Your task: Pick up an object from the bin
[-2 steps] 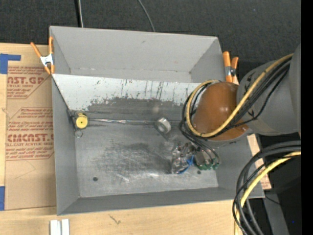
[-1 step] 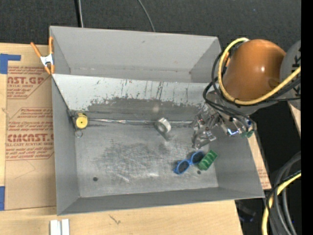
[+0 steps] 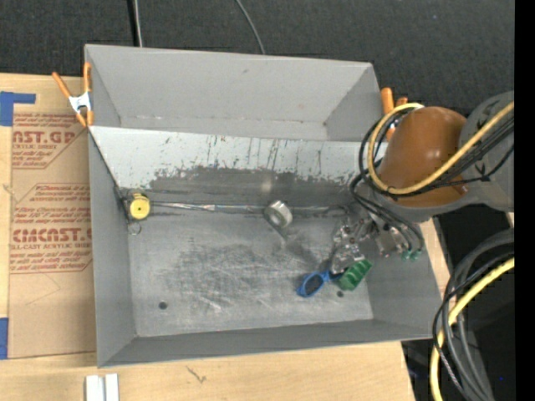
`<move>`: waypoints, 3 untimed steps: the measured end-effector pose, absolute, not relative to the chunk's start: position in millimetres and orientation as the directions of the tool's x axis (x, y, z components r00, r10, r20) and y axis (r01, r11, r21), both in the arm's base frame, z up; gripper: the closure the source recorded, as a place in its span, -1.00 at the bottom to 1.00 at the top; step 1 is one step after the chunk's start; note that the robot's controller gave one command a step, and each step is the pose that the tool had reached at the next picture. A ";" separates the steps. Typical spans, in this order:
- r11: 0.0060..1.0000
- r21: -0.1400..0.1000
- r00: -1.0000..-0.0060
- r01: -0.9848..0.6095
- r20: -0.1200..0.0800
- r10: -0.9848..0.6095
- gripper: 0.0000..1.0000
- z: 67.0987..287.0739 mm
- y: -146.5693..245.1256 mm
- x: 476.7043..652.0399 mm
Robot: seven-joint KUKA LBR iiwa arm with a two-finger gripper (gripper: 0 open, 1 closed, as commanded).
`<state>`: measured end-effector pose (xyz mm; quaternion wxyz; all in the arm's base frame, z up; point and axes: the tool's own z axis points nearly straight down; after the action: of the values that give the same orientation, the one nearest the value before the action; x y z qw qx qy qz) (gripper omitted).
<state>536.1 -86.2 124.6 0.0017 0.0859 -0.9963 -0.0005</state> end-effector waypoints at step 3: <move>0.981 0.001 -0.981 -0.194 -0.001 -0.194 1.00 78.2 -95.9 521.7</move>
Offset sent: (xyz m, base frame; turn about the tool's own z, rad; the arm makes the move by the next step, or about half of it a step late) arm 0.0000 0.0000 0.0000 0.0000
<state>521.7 -95.9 78.2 -0.0002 0.0977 -0.9952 -0.0004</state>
